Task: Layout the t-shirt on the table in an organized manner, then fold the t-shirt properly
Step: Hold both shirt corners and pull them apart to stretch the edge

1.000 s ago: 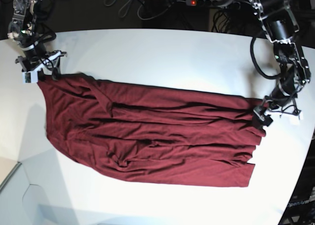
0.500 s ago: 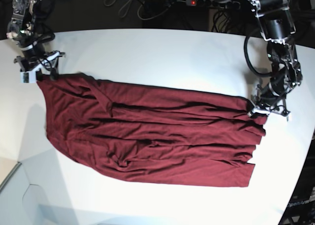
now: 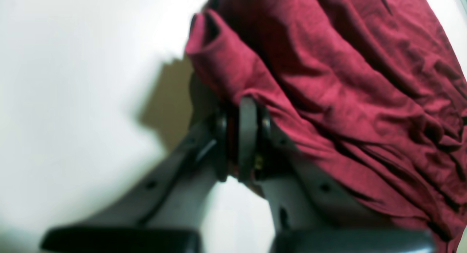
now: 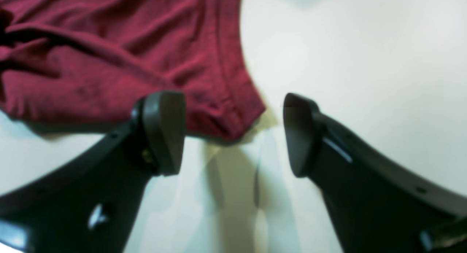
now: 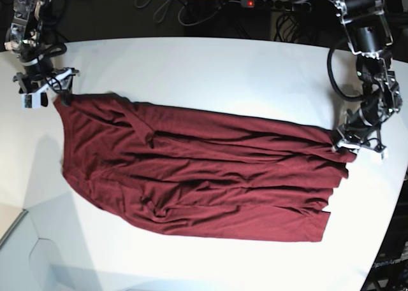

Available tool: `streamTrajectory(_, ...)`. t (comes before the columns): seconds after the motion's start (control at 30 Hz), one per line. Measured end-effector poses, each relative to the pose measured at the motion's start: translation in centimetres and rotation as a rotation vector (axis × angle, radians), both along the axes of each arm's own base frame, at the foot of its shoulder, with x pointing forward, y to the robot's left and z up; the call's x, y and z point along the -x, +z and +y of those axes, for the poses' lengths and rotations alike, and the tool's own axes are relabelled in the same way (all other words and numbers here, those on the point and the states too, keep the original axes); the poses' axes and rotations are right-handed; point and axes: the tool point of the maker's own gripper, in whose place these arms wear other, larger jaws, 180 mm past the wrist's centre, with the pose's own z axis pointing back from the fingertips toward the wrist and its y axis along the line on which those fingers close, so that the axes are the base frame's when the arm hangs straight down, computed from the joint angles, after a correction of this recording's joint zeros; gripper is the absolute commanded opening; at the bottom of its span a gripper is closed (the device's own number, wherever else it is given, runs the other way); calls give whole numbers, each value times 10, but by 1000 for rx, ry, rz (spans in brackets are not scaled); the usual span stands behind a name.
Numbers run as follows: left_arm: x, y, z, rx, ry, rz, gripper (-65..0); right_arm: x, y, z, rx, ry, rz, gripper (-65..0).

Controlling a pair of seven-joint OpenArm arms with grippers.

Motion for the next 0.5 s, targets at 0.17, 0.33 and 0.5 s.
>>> streamTrajectory(0.17, 0, 0, 0, -3, 0, 1, -647, -4, 1, 0, -2, -1, -4, -225)
streamTrajectory(0.33, 0, 0, 1, -4, -1, 2, -647, -5, -10, 0, -31, -25, 10, -228)
streamTrajectory(0.5, 1, -1, 0, -3, -1, 4, -647, -7, -15, -1, -48, -38, 8, -285)
